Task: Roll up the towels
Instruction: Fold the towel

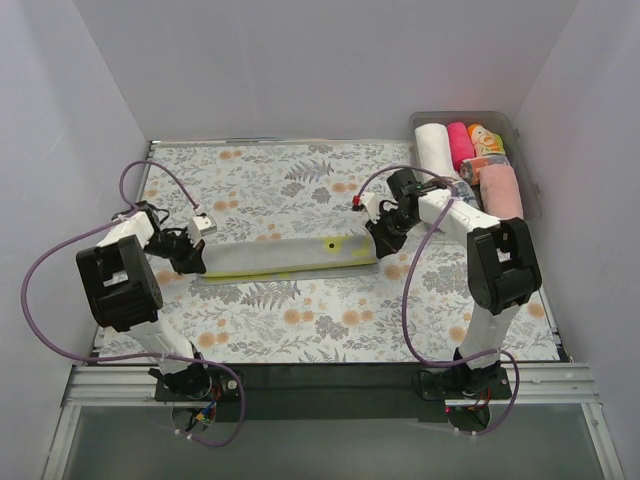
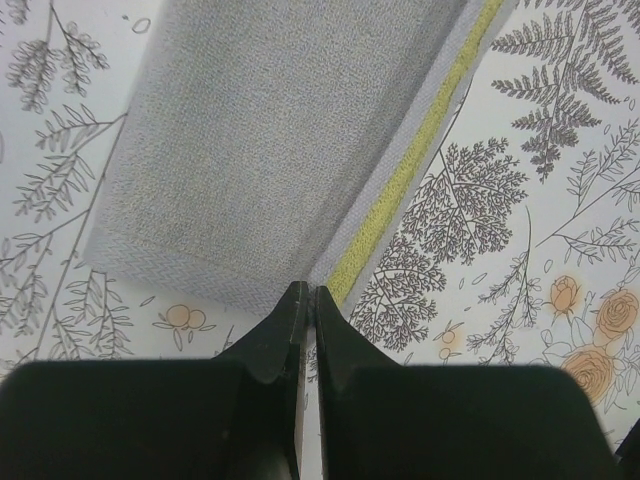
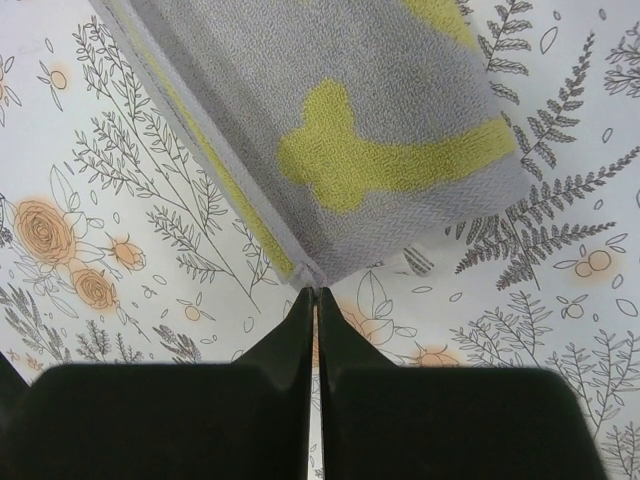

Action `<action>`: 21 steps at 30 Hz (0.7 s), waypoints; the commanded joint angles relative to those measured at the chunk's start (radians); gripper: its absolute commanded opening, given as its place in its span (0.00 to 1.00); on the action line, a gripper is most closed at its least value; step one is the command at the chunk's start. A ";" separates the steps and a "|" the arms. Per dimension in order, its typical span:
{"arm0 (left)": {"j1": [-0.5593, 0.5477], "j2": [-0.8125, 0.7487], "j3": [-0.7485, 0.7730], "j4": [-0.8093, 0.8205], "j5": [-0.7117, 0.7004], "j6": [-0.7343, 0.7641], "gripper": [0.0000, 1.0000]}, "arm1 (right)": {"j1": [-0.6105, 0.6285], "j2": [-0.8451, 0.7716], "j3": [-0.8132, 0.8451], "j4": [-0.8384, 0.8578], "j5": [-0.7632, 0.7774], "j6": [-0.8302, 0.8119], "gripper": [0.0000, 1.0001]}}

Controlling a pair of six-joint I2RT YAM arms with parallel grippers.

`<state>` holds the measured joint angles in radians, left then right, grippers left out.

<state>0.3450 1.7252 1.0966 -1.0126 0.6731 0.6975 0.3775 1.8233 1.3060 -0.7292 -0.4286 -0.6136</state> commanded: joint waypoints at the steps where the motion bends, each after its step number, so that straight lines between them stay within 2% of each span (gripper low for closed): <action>1: 0.006 0.017 -0.015 0.045 -0.024 -0.018 0.00 | 0.008 0.022 0.004 0.010 0.005 0.006 0.01; 4: 0.006 0.025 -0.023 0.057 -0.033 -0.021 0.00 | 0.014 0.027 0.007 0.008 0.005 0.011 0.01; 6: 0.006 0.022 -0.024 0.055 -0.036 -0.018 0.10 | 0.017 0.027 0.009 0.002 0.007 0.006 0.01; 7: 0.008 0.014 -0.018 0.027 -0.033 -0.010 0.20 | 0.020 0.027 0.012 -0.004 0.007 0.006 0.03; 8: 0.006 0.010 -0.011 0.005 -0.018 0.014 0.24 | 0.018 0.025 0.018 -0.034 0.002 -0.001 0.12; 9: 0.008 0.002 -0.003 -0.013 -0.009 0.020 0.27 | 0.020 0.010 0.025 -0.044 -0.002 -0.009 0.24; 11: 0.009 -0.022 0.031 -0.076 0.023 0.055 0.32 | 0.020 -0.015 0.030 -0.067 -0.012 -0.011 0.31; 12: 0.011 -0.032 0.045 -0.093 0.032 0.062 0.33 | 0.018 -0.044 0.036 -0.073 -0.022 -0.011 0.36; 17: 0.012 -0.052 0.152 -0.176 0.080 0.057 0.35 | 0.020 -0.091 0.087 -0.119 -0.051 -0.005 0.38; 18: 0.011 -0.050 0.163 -0.173 0.088 0.030 0.34 | 0.018 -0.091 0.099 -0.128 -0.067 -0.003 0.43; 21: 0.012 -0.033 0.181 -0.126 0.088 -0.035 0.34 | 0.020 -0.073 0.131 -0.134 -0.087 0.011 0.47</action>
<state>0.3511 1.7241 1.2472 -1.1465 0.7177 0.7067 0.3939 1.7695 1.3830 -0.8291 -0.4603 -0.6067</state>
